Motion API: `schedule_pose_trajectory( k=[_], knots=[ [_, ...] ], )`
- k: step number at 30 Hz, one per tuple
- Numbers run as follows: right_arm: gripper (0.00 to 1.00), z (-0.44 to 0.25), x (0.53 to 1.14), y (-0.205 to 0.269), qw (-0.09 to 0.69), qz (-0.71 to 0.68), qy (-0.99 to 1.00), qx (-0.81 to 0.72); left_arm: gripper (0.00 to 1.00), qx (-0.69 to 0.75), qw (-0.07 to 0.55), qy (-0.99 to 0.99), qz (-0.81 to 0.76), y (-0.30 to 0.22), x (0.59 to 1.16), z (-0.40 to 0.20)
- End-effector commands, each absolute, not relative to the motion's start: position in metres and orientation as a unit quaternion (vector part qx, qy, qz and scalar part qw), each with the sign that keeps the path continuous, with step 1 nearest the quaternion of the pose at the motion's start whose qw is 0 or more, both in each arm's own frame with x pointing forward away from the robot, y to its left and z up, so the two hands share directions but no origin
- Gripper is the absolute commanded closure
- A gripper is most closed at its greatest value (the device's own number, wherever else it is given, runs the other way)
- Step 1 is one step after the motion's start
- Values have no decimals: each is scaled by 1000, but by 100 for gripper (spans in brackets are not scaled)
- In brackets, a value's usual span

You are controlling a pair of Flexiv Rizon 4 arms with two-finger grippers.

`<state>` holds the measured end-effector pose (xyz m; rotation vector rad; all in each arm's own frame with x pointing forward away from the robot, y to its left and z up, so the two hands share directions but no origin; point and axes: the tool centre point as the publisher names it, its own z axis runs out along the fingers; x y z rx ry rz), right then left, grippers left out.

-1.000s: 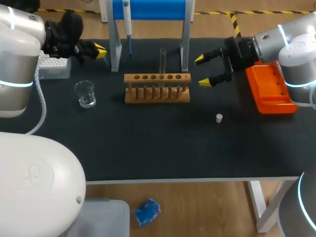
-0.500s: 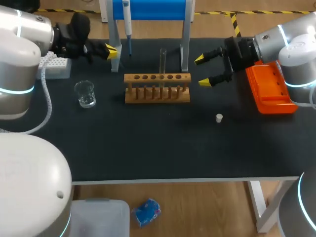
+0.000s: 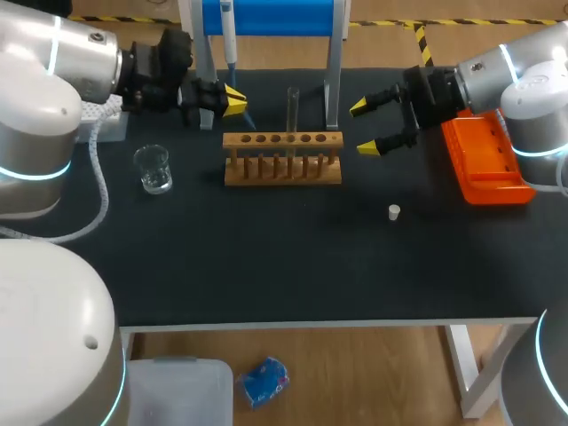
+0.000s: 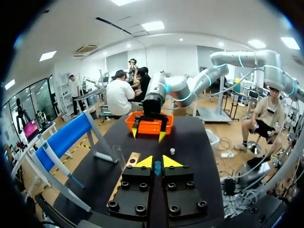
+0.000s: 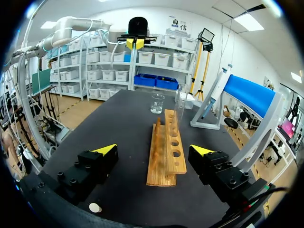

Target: Invert the test tube, pick up the pipette, mount the tip to pipette, aspirate from beaker and dispense into the tube, eject the tip, return the pipette, and cap with the stopper.

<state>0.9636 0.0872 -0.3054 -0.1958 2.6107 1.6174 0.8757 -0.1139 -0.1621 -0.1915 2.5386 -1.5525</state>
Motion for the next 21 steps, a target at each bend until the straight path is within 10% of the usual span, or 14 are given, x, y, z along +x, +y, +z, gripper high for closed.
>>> schedule_pose_trajectory(
  k=[1,21],
  knots=[
    [0,-305,963,87,32,524,849,-64,100,-66,84,848,-520,-113,870,-162],
    [0,-305,963,87,32,524,849,-64,100,-38,63,859,-506,-171,852,-166]
  ],
)
